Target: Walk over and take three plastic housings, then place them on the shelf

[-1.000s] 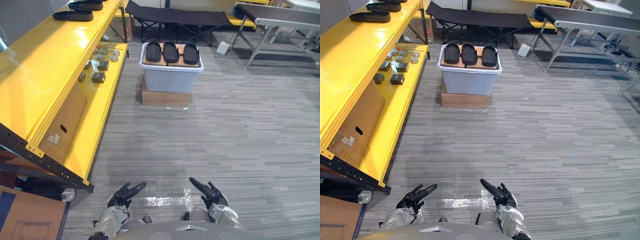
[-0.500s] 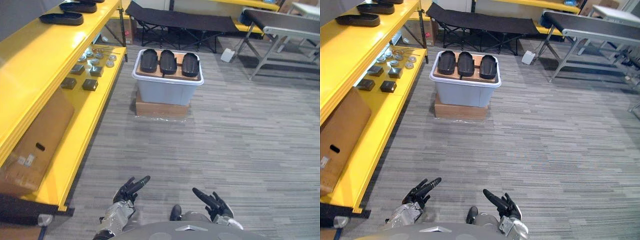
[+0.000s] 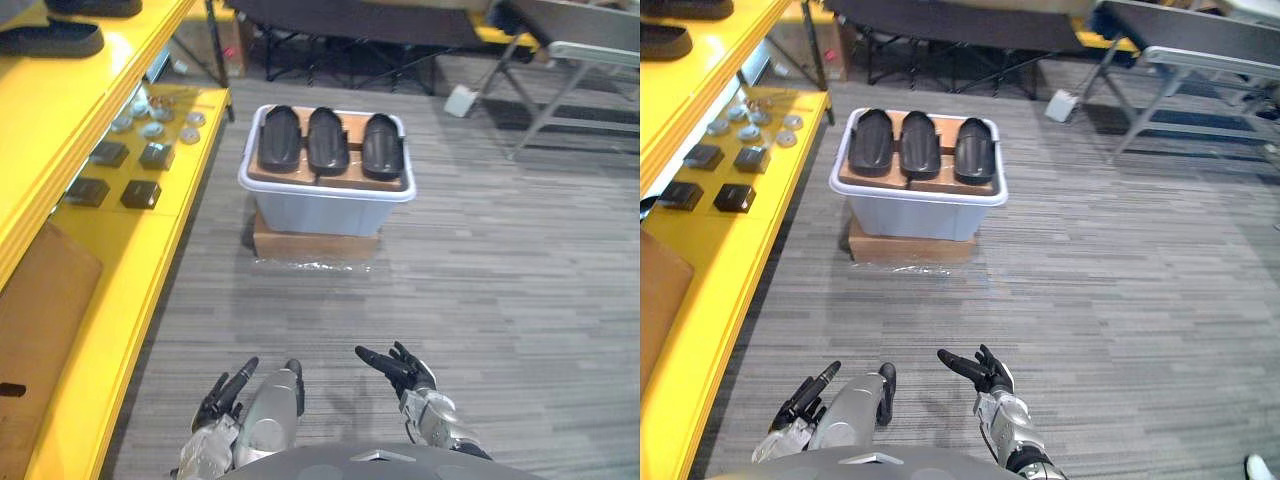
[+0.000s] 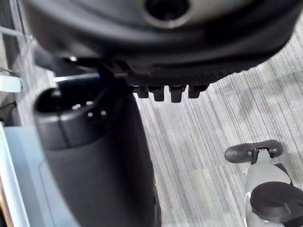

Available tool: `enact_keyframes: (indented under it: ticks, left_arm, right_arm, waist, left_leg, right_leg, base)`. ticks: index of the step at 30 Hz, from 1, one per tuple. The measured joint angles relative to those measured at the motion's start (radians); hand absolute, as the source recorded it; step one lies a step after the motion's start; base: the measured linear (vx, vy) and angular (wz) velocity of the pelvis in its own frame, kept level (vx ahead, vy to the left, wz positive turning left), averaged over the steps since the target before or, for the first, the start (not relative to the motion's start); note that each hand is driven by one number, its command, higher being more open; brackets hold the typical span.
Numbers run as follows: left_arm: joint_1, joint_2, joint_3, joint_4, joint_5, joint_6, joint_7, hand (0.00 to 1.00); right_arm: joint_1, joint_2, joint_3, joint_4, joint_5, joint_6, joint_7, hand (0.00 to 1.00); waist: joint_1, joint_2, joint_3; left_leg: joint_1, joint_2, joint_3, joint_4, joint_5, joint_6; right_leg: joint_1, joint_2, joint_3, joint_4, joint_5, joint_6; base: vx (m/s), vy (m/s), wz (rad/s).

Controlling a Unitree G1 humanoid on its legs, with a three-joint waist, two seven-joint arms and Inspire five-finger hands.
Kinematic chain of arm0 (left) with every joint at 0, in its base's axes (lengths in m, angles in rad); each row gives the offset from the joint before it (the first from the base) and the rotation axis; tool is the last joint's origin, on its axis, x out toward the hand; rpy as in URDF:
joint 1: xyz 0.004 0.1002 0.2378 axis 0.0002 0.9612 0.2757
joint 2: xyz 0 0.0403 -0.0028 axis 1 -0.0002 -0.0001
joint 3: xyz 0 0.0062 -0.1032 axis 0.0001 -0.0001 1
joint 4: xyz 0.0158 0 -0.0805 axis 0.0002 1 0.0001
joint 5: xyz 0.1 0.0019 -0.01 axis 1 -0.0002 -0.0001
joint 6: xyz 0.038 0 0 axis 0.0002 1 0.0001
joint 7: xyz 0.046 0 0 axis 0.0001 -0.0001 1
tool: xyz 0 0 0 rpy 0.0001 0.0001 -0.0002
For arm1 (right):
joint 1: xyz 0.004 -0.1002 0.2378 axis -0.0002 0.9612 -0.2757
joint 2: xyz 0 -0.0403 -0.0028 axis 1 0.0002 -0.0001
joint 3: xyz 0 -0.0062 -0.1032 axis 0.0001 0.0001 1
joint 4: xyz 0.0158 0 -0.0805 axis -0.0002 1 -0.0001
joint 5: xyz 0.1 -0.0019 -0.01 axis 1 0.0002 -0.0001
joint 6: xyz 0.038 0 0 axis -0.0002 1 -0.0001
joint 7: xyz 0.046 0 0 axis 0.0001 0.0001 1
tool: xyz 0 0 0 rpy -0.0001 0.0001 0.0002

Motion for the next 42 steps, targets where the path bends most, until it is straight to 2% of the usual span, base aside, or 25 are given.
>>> enact_keyframes:
  ticks: [1,2,4,5,6,7,9,10,11,12,13,14,15,16,18,22,24,26,27,29,31,32,34,39,42]
  left_arm:
    - [-0.001,0.003,-0.004,0.01,0.001,-0.006,0.001,1.0]
    - [-0.004,0.01,-0.025,0.018,0.011,-0.017,0.008,1.0]
    - [-0.007,0.008,-0.043,0.017,0.02,-0.028,0.015,1.0]
    - [-0.009,0.003,-0.055,0.016,0.016,-0.041,0.017,1.0]
    - [-0.014,0.001,-0.057,0.016,0.013,-0.041,0.019,1.0]
    - [-0.029,0.003,-0.066,0.016,0.006,-0.04,0.021,1.0]
    - [-0.063,0.006,-0.081,0.015,-0.003,-0.033,0.018,1.0]
    - [-0.073,0.005,-0.084,0.003,-0.013,-0.032,0.002,1.0]
    - [-0.079,0.005,-0.084,-0.003,-0.017,-0.032,-0.007,1.0]
    - [-0.086,0.006,-0.084,-0.01,-0.034,-0.032,-0.02,1.0]
    - [-0.084,0.007,-0.085,-0.019,-0.037,-0.032,-0.023,1.0]
    - [-0.083,0.009,-0.084,-0.022,-0.039,-0.032,-0.021,1.0]
    - [-0.07,-0.003,-0.081,-0.011,-0.04,-0.028,-0.015,1.0]
    - [-0.064,-0.022,-0.079,-0.005,-0.042,-0.023,-0.011,1.0]
    - [-0.054,-0.059,-0.071,0.025,-0.045,-0.003,0.003,1.0]
    - [-0.054,-0.072,-0.07,0.045,-0.032,-0.033,-0.005,1.0]
    - [-0.052,-0.052,-0.061,0.038,-0.023,-0.042,-0.008,1.0]
    - [-0.053,-0.04,-0.076,0.028,-0.002,-0.043,-0.013,1.0]
    - [-0.052,-0.036,-0.101,0.014,0.013,-0.044,-0.019,1.0]
    - [-0.055,-0.039,-0.133,0.004,0.015,-0.042,-0.016,1.0]
    - [-0.059,-0.017,-0.146,-0.001,0.015,-0.039,-0.01,1.0]
    - [-0.052,-0.004,-0.157,-0.015,0.015,-0.04,-0.008,1.0]
    - [-0.04,0.014,-0.185,-0.017,0.015,-0.04,-0.008,1.0]
    - [-0.016,0.018,-0.204,-0.005,0.041,-0.041,-0.004,1.0]
    - [-0.005,0.023,-0.21,0.03,0.047,-0.055,-0.004,1.0]
  right_arm:
    - [0.006,0.002,-0.001,0.003,0.0,-0.001,0.002,1.0]
    - [0.015,0.011,-0.008,0.017,-0.004,-0.01,0.007,1.0]
    - [0.02,0.011,-0.009,0.043,-0.024,-0.024,0.007,1.0]
    - [0.034,0.009,-0.009,0.048,-0.027,-0.027,0.005,1.0]
    - [0.039,0.009,-0.009,0.048,-0.026,-0.032,0.003,1.0]
    - [0.038,0.009,-0.011,0.035,-0.03,-0.054,0.0,1.0]
    - [0.026,0.008,-0.046,0.036,-0.037,-0.065,-0.007,1.0]
    - [0.029,0.009,-0.055,0.035,-0.037,-0.075,-0.009,1.0]
    - [0.031,0.01,-0.055,0.036,-0.041,-0.076,-0.009,1.0]
    - [0.036,0.014,-0.056,0.036,-0.048,-0.077,-0.009,1.0]
    - [0.048,0.021,-0.058,0.036,-0.048,-0.077,-0.011,1.0]
    - [0.065,0.03,-0.058,0.036,-0.046,-0.08,-0.013,1.0]
    - [0.078,0.029,-0.06,0.035,-0.038,-0.084,-0.017,1.0]
    - [0.075,0.023,-0.065,0.035,-0.03,-0.085,-0.02,1.0]
    - [0.087,-0.005,-0.073,0.004,0.024,-0.105,-0.033,1.0]
    - [0.18,-0.045,-0.042,-0.079,0.004,-0.127,-0.05,1.0]
    - [0.24,-0.058,0.022,-0.163,-0.006,-0.129,-0.07,1.0]
    - [0.261,-0.057,0.043,-0.208,-0.037,-0.126,-0.089,1.0]
    - [0.286,-0.056,0.051,-0.263,-0.047,-0.127,-0.097,1.0]
    - [0.324,-0.058,0.082,-0.343,-0.07,-0.127,-0.117,1.0]
    - [0.365,-0.046,0.133,-0.406,-0.079,-0.13,-0.14,1.0]
    - [0.4,-0.045,0.183,-0.446,-0.08,-0.134,-0.143,1.0]
    - [0.447,-0.045,0.236,-0.497,-0.1,-0.144,-0.145,1.0]
    - [0.536,-0.052,0.287,-0.709,-0.092,-0.171,-0.175,1.0]
    - [0.588,-0.073,0.308,-0.967,-0.065,-0.173,-0.23,1.0]
  waist:
    - [-0.002,0.001,0.001]
    - [-0.008,0.0,0.001]
    - [-0.013,0.004,-0.002]
    - [-0.013,0.018,-0.008]
    - [-0.015,0.025,-0.009]
    - [-0.034,0.038,-0.006]
    - [-0.056,0.051,-0.002]
    - [-0.074,0.068,-0.004]
    - [-0.08,0.066,-0.009]
    - [-0.086,0.057,-0.02]
    - [-0.085,0.034,-0.033]
    - [-0.085,0.016,-0.043]
    - [-0.079,0.014,-0.062]
    - [-0.077,0.034,-0.067]
    - [-0.09,0.098,-0.068]
    - [-0.093,0.109,-0.064]
    - [-0.1,0.092,-0.052]
    - [-0.125,0.084,-0.035]
    - [-0.131,0.086,-0.025]
    - [-0.146,0.091,-0.019]
    - [-0.146,0.061,-0.015]
    - [-0.147,0.03,-0.029]
    - [-0.167,0.01,-0.036]
    - [-0.186,0.014,-0.044]
    - [-0.199,0.027,-0.053]
  left_leg:
    - [0.031,-0.012,0.0,-0.009,-0.014,0.003]
    - [0.112,-0.043,-0.011,-0.039,-0.041,0.001]
    - [0.194,-0.061,-0.018,-0.08,-0.055,0.0]
    - [0.251,-0.063,-0.023,-0.111,-0.062,0.006]
    - [0.276,-0.063,-0.028,-0.131,-0.067,0.004]
    - [0.314,-0.061,-0.045,-0.162,-0.073,0.004]
    - [0.367,-0.042,-0.08,-0.186,-0.081,-0.01]
    - [0.387,-0.014,-0.124,-0.182,-0.1,-0.035]
    - [0.394,-0.003,-0.145,-0.181,-0.109,-0.047]
    - [0.403,0.013,-0.186,-0.178,-0.128,-0.074]
    - [0.419,0.02,-0.217,-0.175,-0.148,-0.105]
    - [0.424,0.019,-0.231,-0.169,-0.161,-0.123]
    - [0.429,0.031,-0.244,-0.145,-0.199,-0.143]
    - [0.431,0.057,-0.238,-0.131,-0.209,-0.154]
    - [0.431,0.103,-0.196,-0.109,-0.188,-0.181]
    - [0.411,0.105,-0.15,-0.003,-0.103,-0.19]
    - [0.301,0.137,-0.106,0.227,-0.088,-0.21]
    - [0.261,0.184,-0.022,0.179,-0.189,-0.197]
    - [0.252,0.201,0.019,0.068,-0.187,-0.189]
    - [0.259,0.208,0.036,-0.097,-0.104,-0.179]
    - [0.297,0.164,0.071,-0.175,-0.084,-0.173]
    - [0.308,0.137,0.092,-0.224,-0.063,-0.161]
    - [0.329,0.108,0.105,-0.27,-0.048,-0.149]
    - [0.366,0.098,0.144,-0.309,-0.043,-0.145]
    - [0.396,0.111,0.165,-0.328,-0.041,-0.148]
  right_leg:
    - [-0.038,-0.014,0.012,0.116,0.029,0.049]
    - [-0.161,-0.027,0.055,0.427,0.118,0.207]
    - [-0.255,-0.048,0.03,0.605,0.108,0.186]
    - [-0.328,-0.079,-0.028,0.647,0.079,0.134]
    - [-0.365,-0.098,-0.061,0.64,0.061,0.103]
    - [-0.426,-0.134,-0.118,0.573,0.038,0.064]
    - [-0.448,-0.149,-0.16,0.355,0.031,0.047]
    - [-0.45,-0.123,-0.117,0.167,0.061,0.028]
    - [-0.45,-0.104,-0.087,0.105,0.089,0.02]
    - [-0.447,-0.083,-0.031,0.013,0.165,0.015]
    - [-0.431,-0.065,-0.002,-0.074,0.281,0.027]
    - [-0.42,-0.059,0.0,-0.118,0.36,0.017]
    - [-0.39,-0.052,-0.034,-0.141,0.32,0.016]
    - [-0.376,-0.028,-0.048,-0.157,0.31,0.008]
    - [-0.331,0.017,-0.054,-0.23,0.305,-0.001]
    - [-0.255,0.027,-0.044,-0.304,0.3,-0.007]
    - [-0.205,0.027,-0.038,-0.36,0.29,-0.023]
    - [-0.193,0.028,-0.041,-0.373,0.29,-0.023]
    - [-0.196,0.025,-0.042,-0.373,0.292,-0.019]
    - [-0.201,0.025,-0.04,-0.375,0.293,0.006]
    - [-0.211,-0.008,-0.02,-0.394,0.303,0.027]
    - [-0.219,-0.028,-0.011,-0.405,0.31,0.036]
    - [-0.215,-0.048,-0.009,-0.423,0.318,0.05]
    - [-0.215,-0.05,0.023,-0.438,0.327,0.061]
    - [-0.208,-0.034,0.035,-0.437,0.327,0.061]
  base:
    - [0.66,0.283,0.24]
    - [0.41,0.165,0.23]
    - [0.49,0.136,0.26]
    - [0.47,0.105,0.17]
    - [0.44,0.086,0.17]
    - [0.41,0.036,0.33]
    - [0.49,-0.061,0.62]
    - [0.42,-0.138,0.76]
    - [0.42,-0.215,1.06]
    - [0.44,-0.287,0.92]
    - [0.44,-0.325,0.87]
    - [0.44,-0.394,0.55]
    - [0.44,-0.369,0.16]
    - [0.42,-0.347,-0.08]
    - [0.37,-0.275,-0.25]
    - [0.23,-0.169,-0.13]
    - [0.14,-0.016,-0.09]
    - [0.08,0.002,0.0]
    - [0.04,0.033,0.03]
    - [0.0,0.136,-0.16]
    - [-0.01,0.144,-0.29]
    - [0.03,0.098,-0.19]
    - [0.06,0.102,-0.11]
    - [0.06,0.029,-0.22]
    - [0.06,-0.029,-0.22]
